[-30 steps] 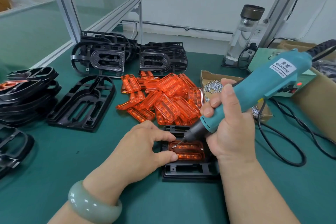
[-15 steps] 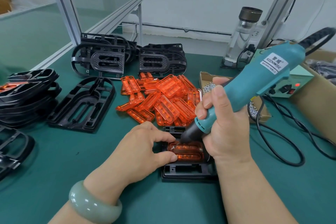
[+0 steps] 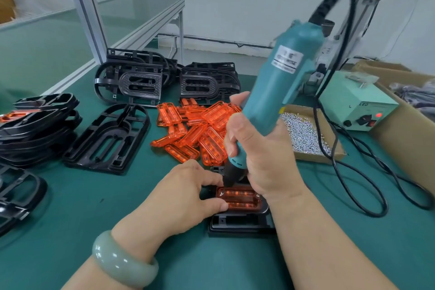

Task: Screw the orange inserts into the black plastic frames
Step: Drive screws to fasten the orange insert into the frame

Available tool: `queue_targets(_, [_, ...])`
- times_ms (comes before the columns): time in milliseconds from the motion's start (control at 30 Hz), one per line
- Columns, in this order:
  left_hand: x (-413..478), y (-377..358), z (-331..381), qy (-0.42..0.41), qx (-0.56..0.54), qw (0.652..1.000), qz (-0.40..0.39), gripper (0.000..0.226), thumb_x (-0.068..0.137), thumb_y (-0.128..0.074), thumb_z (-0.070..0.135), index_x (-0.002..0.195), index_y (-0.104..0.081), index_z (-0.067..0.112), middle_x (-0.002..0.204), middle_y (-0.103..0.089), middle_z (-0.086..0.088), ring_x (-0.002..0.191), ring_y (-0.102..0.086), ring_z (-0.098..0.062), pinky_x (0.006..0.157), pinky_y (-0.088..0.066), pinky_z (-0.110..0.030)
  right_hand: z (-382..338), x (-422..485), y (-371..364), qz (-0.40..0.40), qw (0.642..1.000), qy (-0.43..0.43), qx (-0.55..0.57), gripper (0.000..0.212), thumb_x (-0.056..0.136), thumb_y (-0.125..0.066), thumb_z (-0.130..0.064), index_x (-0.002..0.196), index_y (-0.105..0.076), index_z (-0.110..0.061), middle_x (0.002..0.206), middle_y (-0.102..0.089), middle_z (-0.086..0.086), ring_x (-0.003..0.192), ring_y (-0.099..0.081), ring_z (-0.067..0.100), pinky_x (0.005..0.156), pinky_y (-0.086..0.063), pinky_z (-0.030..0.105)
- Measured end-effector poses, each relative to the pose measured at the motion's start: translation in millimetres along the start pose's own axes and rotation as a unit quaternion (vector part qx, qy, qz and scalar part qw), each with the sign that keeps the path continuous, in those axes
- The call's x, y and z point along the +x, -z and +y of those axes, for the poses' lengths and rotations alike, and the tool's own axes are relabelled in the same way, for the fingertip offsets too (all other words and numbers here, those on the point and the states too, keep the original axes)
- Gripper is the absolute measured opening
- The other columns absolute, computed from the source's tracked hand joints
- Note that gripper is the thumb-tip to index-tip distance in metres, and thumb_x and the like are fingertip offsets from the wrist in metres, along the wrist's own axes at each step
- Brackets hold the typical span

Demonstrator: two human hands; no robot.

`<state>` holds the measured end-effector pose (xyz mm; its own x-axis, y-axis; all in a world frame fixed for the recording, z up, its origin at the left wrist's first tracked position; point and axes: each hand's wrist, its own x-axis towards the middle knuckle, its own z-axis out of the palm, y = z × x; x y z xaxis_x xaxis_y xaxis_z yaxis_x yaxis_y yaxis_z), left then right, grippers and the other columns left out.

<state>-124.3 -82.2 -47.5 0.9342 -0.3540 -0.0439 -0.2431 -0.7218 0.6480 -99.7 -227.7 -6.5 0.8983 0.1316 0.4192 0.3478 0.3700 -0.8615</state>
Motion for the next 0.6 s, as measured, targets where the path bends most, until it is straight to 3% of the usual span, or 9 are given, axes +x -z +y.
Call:
queue_targets(67, [0, 3, 3, -0.014, 0.007, 1.0, -0.01, 0.031, 0.073, -0.073, 0.048, 0.071, -0.05, 0.069, 0.093, -0.044, 0.01, 0.089, -0.047, -0.006, 0.08, -0.041, -0.024, 0, 3, -4, -0.035, 0.999, -0.009, -0.028, 0.026, 0.083, -0.069, -0.022, 0.105, -0.056, -0.019, 0.058, -0.05, -0.007, 0.046, -0.048, 0.012, 0.05, -0.043, 0.022])
queue_targets(100, [-1, 3, 3, -0.015, 0.012, 1.0, -0.008, 0.028, 0.073, -0.073, 0.048, 0.069, -0.051, 0.064, 0.094, -0.045, 0.01, 0.089, -0.047, -0.007, 0.08, -0.041, -0.025, 1, 4, -7, -0.052, 0.998, -0.012, -0.036, 0.024, 0.084, -0.068, -0.019, 0.105, -0.057, -0.019, 0.058, -0.051, -0.008, 0.046, -0.048, 0.011, 0.051, -0.043, 0.022])
queue_targets(167, [0, 1, 1, -0.009, 0.017, 1.0, -0.001, 0.015, 0.072, -0.072, 0.05, 0.079, -0.06, 0.047, 0.098, -0.048, 0.008, 0.094, -0.048, -0.01, 0.085, -0.044, -0.029, 2, 6, -10, -0.083, 0.996, -0.017, -0.038, 0.024, 0.084, -0.067, -0.017, 0.106, -0.058, -0.019, 0.059, -0.053, -0.009, 0.047, -0.049, 0.011, 0.051, -0.044, 0.022])
queue_targets(300, [1, -2, -3, 0.003, 0.014, 1.0, 0.012, 0.031, 0.07, -0.072, 0.053, 0.094, -0.067, 0.033, 0.099, -0.049, 0.008, 0.098, -0.048, -0.009, 0.087, -0.045, -0.033, 3, 6, -12, -0.093, 0.995, -0.019, -0.024, 0.031, 0.084, -0.076, -0.028, 0.107, -0.058, -0.018, 0.061, -0.052, -0.006, 0.047, -0.048, 0.01, 0.051, -0.043, 0.022])
queue_targets(400, [2, -2, -2, 0.001, 0.006, 1.0, 0.016, 0.031, 0.068, -0.073, 0.052, 0.096, -0.067, 0.041, 0.093, -0.046, 0.01, 0.092, -0.047, -0.006, 0.083, -0.043, -0.026, 3, 6, -8, -0.067, 0.998, -0.017, -0.015, 0.026, 0.082, -0.071, -0.026, 0.105, -0.059, -0.02, 0.058, -0.05, -0.004, 0.046, -0.046, 0.012, 0.051, -0.042, 0.022])
queue_targets(467, [3, -1, 0, -0.002, -0.005, 1.0, 0.016, 0.02, 0.068, -0.075, 0.05, 0.082, -0.061, 0.056, 0.091, -0.046, 0.011, 0.089, -0.046, -0.005, 0.078, -0.041, -0.023, 3, 5, -6, -0.059, 0.998, -0.015, -0.002, 0.023, 0.082, -0.067, -0.025, 0.103, -0.06, -0.022, 0.058, -0.05, -0.004, 0.046, -0.045, 0.012, 0.05, -0.041, 0.023])
queue_targets(533, [3, 0, 1, -0.007, -0.002, 1.0, 0.011, 0.032, 0.068, -0.075, 0.049, 0.064, -0.05, 0.068, 0.089, -0.045, 0.011, 0.086, -0.045, -0.005, 0.073, -0.038, -0.022, 4, 5, -5, -0.062, 0.998, -0.013, -0.001, 0.02, 0.082, -0.066, -0.024, 0.101, -0.061, -0.024, 0.058, -0.05, -0.004, 0.046, -0.045, 0.012, 0.049, -0.041, 0.023])
queue_targets(600, [4, -1, 0, -0.001, 0.0, 1.0, 0.017, 0.023, 0.067, -0.076, 0.051, 0.068, -0.055, 0.06, 0.089, -0.045, 0.012, 0.086, -0.045, -0.006, 0.073, -0.038, -0.023, 4, 5, -5, -0.065, 0.998, -0.013, -0.006, 0.019, 0.082, -0.067, -0.024, 0.1, -0.061, -0.025, 0.058, -0.049, -0.004, 0.046, -0.045, 0.013, 0.049, -0.041, 0.024])
